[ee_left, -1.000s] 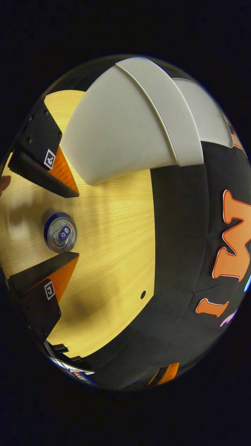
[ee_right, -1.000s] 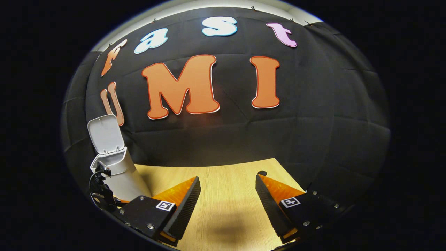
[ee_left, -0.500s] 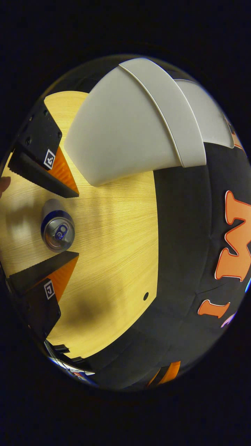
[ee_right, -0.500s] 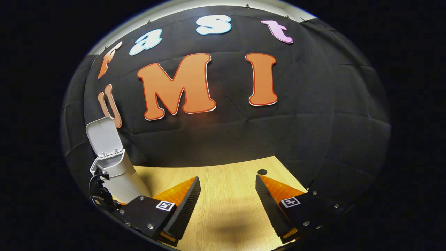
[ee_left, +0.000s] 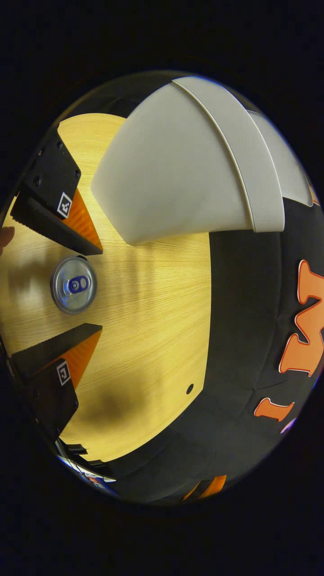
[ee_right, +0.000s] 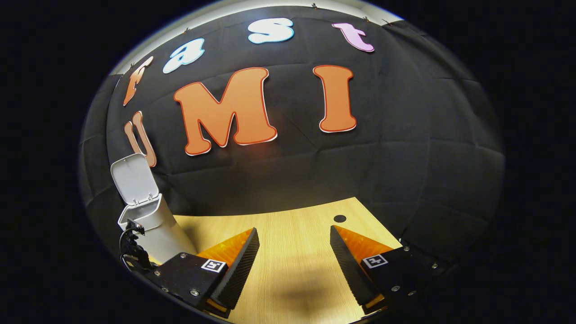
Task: Press the lid of the desktop garbage bin to open it, pick up the crumpled paper on the desktop and throw it into the bin, then pick up the pop can on the desktop and drop it into the bin, and finally close the garbage bin lid.
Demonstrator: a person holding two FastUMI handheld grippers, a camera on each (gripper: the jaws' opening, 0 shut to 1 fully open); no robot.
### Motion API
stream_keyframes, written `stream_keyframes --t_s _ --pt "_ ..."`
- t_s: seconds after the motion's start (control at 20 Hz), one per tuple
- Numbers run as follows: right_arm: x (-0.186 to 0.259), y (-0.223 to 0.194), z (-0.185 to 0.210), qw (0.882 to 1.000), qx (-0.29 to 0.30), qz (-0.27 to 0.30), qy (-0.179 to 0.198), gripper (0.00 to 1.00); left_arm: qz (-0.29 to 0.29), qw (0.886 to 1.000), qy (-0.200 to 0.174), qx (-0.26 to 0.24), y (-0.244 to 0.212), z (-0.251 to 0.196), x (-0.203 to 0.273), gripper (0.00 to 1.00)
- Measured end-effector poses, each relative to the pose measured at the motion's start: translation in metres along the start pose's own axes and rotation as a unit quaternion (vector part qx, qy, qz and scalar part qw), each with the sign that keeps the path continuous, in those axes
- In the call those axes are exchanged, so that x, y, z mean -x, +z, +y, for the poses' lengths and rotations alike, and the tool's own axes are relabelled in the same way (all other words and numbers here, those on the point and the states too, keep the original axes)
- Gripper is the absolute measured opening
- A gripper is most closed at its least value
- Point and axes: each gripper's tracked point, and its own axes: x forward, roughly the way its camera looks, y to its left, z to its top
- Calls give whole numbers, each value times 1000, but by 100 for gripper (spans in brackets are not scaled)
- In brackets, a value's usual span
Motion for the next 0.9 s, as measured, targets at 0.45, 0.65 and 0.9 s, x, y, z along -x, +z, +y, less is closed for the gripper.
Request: stream_keyframes --t_s 0.45,0.65,0.9 --pt "0 0 2 1000 -5 2 0 94 9 1000 7 -8 -7 6 -7 98" --pt "0 -2 1 1000 -3 6 -4 94 23 1000 13 -8 -20 11 -16 98" --pt "1 -5 0 1000 -2 12 -8 94 46 999 26 8 -33 15 -34 98"
